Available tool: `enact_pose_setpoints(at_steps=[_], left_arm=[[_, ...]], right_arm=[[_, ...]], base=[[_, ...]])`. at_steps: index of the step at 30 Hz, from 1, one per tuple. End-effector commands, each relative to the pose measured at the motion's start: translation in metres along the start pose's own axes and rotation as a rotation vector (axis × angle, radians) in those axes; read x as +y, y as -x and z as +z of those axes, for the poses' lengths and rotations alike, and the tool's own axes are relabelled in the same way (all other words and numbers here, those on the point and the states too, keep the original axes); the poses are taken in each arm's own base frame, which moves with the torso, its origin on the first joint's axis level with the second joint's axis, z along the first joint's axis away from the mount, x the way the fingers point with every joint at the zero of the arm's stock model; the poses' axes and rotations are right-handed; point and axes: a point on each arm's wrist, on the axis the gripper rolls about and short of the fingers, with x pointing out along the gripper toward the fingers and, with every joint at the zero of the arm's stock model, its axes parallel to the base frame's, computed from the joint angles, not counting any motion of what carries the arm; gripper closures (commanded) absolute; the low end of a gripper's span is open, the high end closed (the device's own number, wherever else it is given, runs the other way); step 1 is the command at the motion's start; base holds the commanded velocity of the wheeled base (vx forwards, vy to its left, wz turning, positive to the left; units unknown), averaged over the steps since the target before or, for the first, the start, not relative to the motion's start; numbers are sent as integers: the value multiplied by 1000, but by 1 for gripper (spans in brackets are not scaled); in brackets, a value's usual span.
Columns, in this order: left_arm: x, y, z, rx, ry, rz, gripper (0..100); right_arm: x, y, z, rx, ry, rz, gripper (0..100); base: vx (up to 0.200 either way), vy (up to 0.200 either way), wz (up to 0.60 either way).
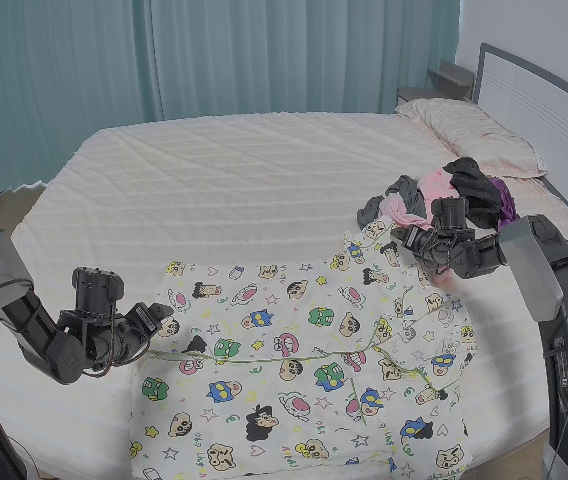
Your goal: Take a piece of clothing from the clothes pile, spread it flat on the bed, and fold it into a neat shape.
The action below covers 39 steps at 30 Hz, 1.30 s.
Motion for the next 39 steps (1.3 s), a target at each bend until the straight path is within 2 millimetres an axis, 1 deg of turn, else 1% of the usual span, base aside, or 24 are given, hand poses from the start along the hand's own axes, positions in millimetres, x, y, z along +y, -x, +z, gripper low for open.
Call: enact_pose_setpoints(at_steps=[1, 4, 6, 7, 8, 9, 12, 13, 14, 15, 16, 17, 19, 24, 25, 26, 29, 30, 31, 33, 39], left_arm=[[-4, 13, 3, -19, 1, -26, 0], [-3, 17, 3, -19, 0, -28, 0], [-2, 21, 1, -15, -1, -27, 0], [-2, 22, 0, -13, -3, -27, 0], [-2, 22, 0, -13, -3, -27, 0], [-1, 29, -4, -7, -7, -30, 0], [2, 42, -7, -4, 20, -37, 0], [1, 46, -8, 1, 29, -45, 0], [1, 46, -8, 1, 29, -45, 0], [1, 52, -12, 10, 37, -52, 0], [2, 54, -13, 12, 39, -51, 0], [5, 60, -19, 30, 36, -48, 0], [9, 69, -26, 47, 28, -47, 0], [18, 91, -36, 60, 64, -55, 0], [21, 97, -40, 68, 69, -53, 0], [22, 98, -41, 71, 68, -53, 0], [28, 107, -48, 91, 56, -51, 0], [30, 109, -50, 97, 52, -48, 0], [30, 109, -50, 97, 52, -48, 0], [34, 113, -57, 119, 39, -36, 0], [41, 112, -71, 198, 0, 21, 0]], right_arm=[[7, 37, 11, 6, 42, 4, 0], [8, 65, 17, -8, 35, 13, 0], [6, 88, 14, 4, 34, 9, 0], [6, 96, 13, 6, 33, 9, 0], [6, 96, 13, 6, 33, 9, 0], [4, 129, 4, 22, 32, 7, 0], [1, 172, -10, 22, 29, 17, 0], [-1, 181, -13, 20, 22, 20, 0], [-1, 183, -13, 17, 20, 21, 0], [-4, 202, -21, 23, -3, 22, 0], [-4, 205, -24, 30, -4, 22, 0], [-6, 219, -34, 54, -21, 19, 0], [-12, 233, -43, 83, -50, 4, 0], [-20, 257, -57, 124, -130, -20, 0], [-20, 265, -63, 139, -132, -17, 0], [-19, 268, -65, 143, -134, -16, 0], [-20, 285, -75, 167, -138, -11, 0], [-19, 291, -78, 176, -144, -6, 0], [-19, 291, -78, 176, -144, -6, 0], [-21, 301, -86, 202, -169, -7, 0], [-28, 310, -99, 246, -208, -40, 0]], base=[[0, 0, 0], [0, 0, 0], [0, 0, 0], [0, 0, 0], [-200, 0, 0], [-200, 0, 0], [-200, 0, 0], [-200, 0, 0], [-200, 0, 0], [-200, 0, 0], [-200, 0, 0], [-200, 0, 0], [-200, 0, 0], [-200, 0, 0], [-200, 0, 0], [-200, 0, 0], [-133, 0, 0], [0, 0, 0], [0, 0, 0], [0, 0, 0], [0, 0, 0]])
